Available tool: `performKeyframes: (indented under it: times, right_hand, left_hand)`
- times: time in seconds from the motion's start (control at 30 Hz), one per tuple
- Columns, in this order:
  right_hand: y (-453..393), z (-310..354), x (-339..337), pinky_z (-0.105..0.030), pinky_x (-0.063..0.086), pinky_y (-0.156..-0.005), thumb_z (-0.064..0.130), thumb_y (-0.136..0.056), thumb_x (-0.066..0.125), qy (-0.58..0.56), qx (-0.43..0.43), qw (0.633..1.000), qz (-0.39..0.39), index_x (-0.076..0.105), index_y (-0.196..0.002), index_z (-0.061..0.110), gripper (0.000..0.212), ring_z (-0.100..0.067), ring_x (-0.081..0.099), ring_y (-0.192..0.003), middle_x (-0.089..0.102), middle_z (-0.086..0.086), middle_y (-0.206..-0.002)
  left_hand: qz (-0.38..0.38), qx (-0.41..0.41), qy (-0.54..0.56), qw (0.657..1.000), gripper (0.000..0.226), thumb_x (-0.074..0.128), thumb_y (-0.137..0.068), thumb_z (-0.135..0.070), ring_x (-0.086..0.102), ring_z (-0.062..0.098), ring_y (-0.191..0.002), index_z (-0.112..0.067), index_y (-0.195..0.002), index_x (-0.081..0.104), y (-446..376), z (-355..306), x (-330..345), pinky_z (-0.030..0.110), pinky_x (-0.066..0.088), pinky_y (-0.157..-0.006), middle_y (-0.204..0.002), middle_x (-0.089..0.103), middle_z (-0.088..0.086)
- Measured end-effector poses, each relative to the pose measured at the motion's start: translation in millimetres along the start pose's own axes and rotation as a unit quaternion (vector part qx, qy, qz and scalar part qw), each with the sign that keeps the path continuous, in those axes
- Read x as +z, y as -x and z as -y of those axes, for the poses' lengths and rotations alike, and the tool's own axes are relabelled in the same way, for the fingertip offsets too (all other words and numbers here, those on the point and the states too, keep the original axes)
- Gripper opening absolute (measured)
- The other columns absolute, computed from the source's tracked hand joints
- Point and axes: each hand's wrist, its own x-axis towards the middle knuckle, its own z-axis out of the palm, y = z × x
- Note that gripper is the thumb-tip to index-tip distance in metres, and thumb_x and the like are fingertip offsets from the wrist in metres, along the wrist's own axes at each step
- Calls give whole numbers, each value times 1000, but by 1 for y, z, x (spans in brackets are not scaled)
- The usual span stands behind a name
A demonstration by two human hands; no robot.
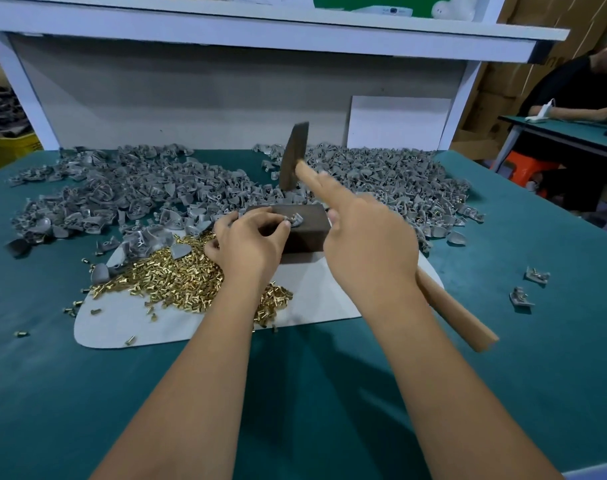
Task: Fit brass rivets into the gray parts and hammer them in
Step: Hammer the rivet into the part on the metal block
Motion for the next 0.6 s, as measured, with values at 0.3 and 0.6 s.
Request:
performKeyframes:
  times: [0.3, 0.6]
  right_hand:
    - [8, -9, 8, -31, 34, -55, 17, -94, 48, -14, 45, 999, 21, 29, -141, 48, 60, -23, 44, -68, 57, -5, -94]
    - [11, -13, 10, -29, 25, -48, 18, -93, 48, 41, 9, 997, 61, 22, -141, 53, 65, -22, 42, -61, 50, 0, -83]
  left_hand:
    - [-18, -5, 16, 1000, 16, 73, -84, -46, 30, 13, -136, -47, -71, 62, 1, -3, 2, 44, 15, -105, -119, 64, -26]
    - [-6, -9, 17, 1000, 23, 72, -83, -50, 27, 12, -135, -49, -64, 60, 0, -3, 1, 43, 15, -103, -120, 61, -30]
